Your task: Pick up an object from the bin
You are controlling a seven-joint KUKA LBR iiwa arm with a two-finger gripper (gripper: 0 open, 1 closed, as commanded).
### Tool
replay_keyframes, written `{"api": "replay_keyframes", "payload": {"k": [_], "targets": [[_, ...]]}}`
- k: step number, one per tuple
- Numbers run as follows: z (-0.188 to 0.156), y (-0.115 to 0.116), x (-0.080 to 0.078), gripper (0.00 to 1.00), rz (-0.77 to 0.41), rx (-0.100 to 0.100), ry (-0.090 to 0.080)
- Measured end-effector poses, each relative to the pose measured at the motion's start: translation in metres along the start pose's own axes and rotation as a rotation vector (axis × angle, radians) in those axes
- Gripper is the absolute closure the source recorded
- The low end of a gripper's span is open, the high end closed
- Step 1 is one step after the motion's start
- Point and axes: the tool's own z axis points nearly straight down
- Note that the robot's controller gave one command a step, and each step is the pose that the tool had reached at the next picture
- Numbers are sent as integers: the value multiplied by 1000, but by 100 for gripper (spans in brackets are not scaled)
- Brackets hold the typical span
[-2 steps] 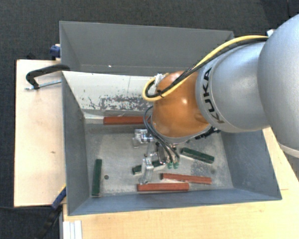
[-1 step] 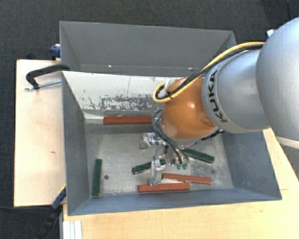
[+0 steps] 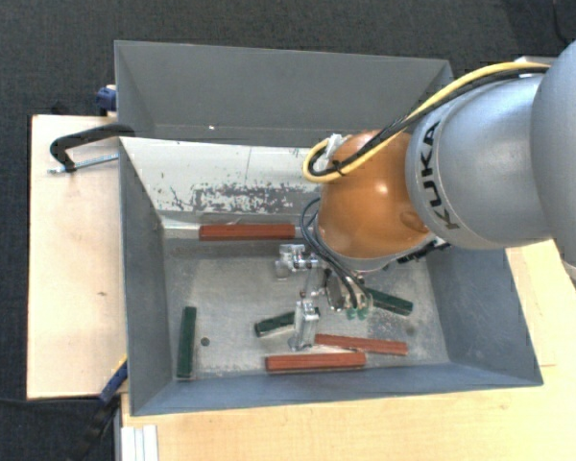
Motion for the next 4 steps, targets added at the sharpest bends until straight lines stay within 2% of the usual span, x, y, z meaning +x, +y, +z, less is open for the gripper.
{"api": "replay_keyframes", "payload": {"k": [1, 2, 3, 4], "targets": [[48, -5, -6, 0, -37, 2, 12], [46, -20, -7, 0, -55, 2, 9], [48, -4, -7, 100, -37, 1, 7], [48, -4, -7, 100, -37, 1, 7]]}}
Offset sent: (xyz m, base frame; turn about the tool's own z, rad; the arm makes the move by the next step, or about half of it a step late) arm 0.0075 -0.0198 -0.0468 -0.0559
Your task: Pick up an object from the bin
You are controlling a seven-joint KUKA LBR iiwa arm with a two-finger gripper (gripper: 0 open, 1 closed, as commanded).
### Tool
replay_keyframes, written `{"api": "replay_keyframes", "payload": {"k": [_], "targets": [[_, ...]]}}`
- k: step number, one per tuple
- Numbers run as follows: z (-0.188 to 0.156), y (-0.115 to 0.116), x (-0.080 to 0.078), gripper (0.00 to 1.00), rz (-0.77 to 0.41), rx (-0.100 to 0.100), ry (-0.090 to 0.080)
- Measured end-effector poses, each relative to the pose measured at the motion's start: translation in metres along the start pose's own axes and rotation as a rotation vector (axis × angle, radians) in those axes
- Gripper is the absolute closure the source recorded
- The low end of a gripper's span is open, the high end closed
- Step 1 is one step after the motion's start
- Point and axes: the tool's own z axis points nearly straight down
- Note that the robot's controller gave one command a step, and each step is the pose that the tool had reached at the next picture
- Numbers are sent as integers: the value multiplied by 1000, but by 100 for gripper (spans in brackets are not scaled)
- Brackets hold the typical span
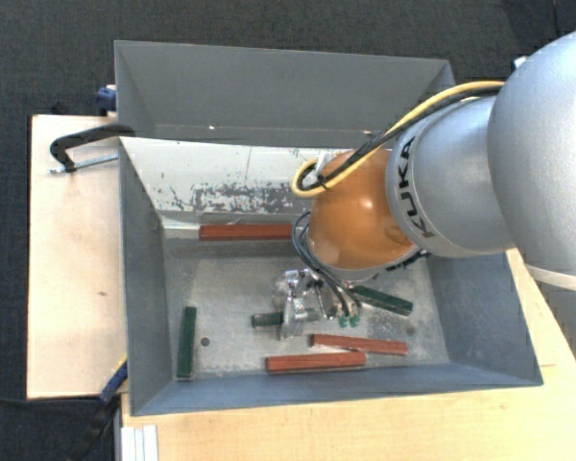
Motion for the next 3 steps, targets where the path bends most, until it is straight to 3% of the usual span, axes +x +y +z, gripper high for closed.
{"api": "replay_keyframes", "payload": {"k": [3], "targets": [[-25, 0, 0, 100, 0, 0, -2]]}}
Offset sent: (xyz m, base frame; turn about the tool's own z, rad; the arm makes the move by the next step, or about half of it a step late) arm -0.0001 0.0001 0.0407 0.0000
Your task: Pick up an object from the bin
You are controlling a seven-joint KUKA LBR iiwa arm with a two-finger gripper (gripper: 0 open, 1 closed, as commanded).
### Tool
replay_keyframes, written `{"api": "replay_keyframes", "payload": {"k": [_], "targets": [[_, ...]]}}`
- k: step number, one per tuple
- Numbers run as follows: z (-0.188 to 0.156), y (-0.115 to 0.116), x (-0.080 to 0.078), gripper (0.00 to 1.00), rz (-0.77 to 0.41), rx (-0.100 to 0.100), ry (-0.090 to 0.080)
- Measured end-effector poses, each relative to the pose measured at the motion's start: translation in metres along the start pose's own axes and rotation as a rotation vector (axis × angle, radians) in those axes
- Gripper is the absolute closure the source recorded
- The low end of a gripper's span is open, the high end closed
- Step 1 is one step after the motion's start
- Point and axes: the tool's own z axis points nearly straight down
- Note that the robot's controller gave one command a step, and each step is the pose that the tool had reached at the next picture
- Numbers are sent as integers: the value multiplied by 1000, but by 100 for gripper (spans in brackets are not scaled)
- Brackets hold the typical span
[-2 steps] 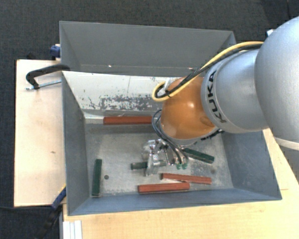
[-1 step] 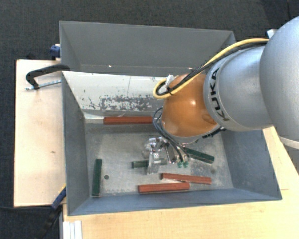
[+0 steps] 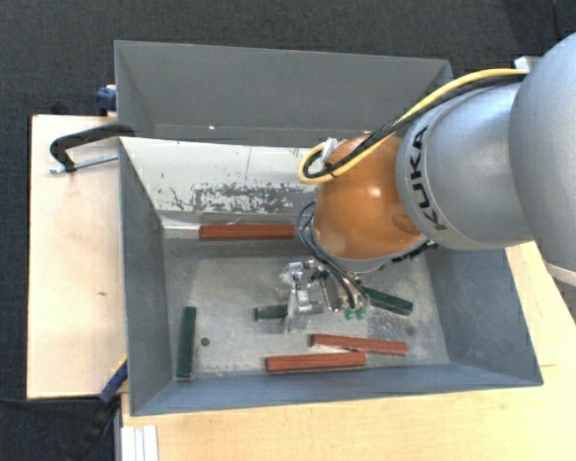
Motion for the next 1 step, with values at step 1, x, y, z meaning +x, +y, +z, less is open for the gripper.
{"api": "replay_keyframes", "payload": {"k": [1], "targets": [[-8, 0, 0, 100, 1, 0, 0]]}}
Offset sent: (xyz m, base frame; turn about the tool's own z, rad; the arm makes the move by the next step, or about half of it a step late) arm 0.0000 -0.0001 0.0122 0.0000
